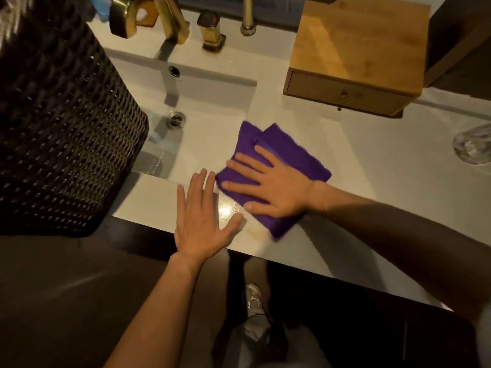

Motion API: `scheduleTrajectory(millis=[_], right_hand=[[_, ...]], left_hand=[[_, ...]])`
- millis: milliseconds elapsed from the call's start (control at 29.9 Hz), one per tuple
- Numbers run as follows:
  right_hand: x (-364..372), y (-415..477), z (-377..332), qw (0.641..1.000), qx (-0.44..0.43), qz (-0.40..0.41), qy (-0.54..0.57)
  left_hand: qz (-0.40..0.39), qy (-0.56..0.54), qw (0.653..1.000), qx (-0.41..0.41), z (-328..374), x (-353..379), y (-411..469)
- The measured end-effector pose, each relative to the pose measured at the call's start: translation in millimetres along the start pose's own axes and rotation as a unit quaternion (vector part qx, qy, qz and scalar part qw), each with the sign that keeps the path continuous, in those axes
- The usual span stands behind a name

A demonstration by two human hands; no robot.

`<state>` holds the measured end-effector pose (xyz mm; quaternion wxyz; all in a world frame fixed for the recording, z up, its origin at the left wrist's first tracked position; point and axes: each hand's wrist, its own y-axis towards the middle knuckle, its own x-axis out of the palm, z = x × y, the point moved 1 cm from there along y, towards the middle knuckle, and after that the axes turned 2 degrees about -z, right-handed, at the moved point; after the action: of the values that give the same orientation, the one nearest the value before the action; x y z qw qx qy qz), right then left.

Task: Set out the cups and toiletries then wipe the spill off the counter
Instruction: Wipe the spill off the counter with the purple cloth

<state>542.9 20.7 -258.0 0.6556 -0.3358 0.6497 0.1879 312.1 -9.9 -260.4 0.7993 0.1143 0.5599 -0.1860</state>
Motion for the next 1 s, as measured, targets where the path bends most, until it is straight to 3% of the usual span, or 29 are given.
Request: scheduleTrajectory(millis=[134, 267, 334, 401, 534, 635, 701, 768, 902, 1002], right_hand=[[15.8, -48.3, -34.1, 0.998, -0.064, -0.003, 0.017], [32.7, -134.3, -37.2, 0.999, -0.014, 0.008, 0.046], [40.1, -184.9, -25.9, 0.997, 0.059, 0.0, 0.04], [42.3, -224.2, -8.0, 0.98, 0.186, -0.006, 0.07], [33.8, -215.5, 27.6, 0.878, 0.461, 0.015, 0.125], [25.6, -157.6, 44.3, 0.824, 0.551, 0.023, 0.134], [17.7, -113.7, 46.0, 0.824, 0.552, 0.037, 0.122], [9.5, -70.8, 34.4, 0.847, 0.516, 0.043, 0.118], [8.0, -30.2, -24.1, 0.927, 0.362, 0.038, 0.094], [19.5, -54.8, -58.3, 0.957, 0.268, 0.062, 0.089]], left_hand=[[-0.011, -0.014, 1.0, -0.007, 1.2, -2.5, 0.4], [-0.04, 0.017, 0.999, -0.018, 1.5, -3.4, 2.0], [-0.04, 0.017, 0.999, -0.018, 0.9, -3.7, 1.2], [-0.038, 0.019, 0.999, -0.014, 1.8, -3.4, 0.8], [-0.041, 0.03, 0.999, -0.011, 2.8, -3.6, 1.6], [-0.039, 0.027, 0.999, -0.01, 2.6, -3.0, 0.1], [-0.034, 0.025, 0.999, -0.009, 2.9, -2.2, 0.0], [-0.028, 0.023, 0.999, -0.011, 0.6, -1.4, -0.5], [-0.02, 0.026, 0.999, -0.009, 1.3, -0.7, 1.2], [-0.015, 0.036, 0.999, -0.011, 2.1, -0.5, -1.0]])
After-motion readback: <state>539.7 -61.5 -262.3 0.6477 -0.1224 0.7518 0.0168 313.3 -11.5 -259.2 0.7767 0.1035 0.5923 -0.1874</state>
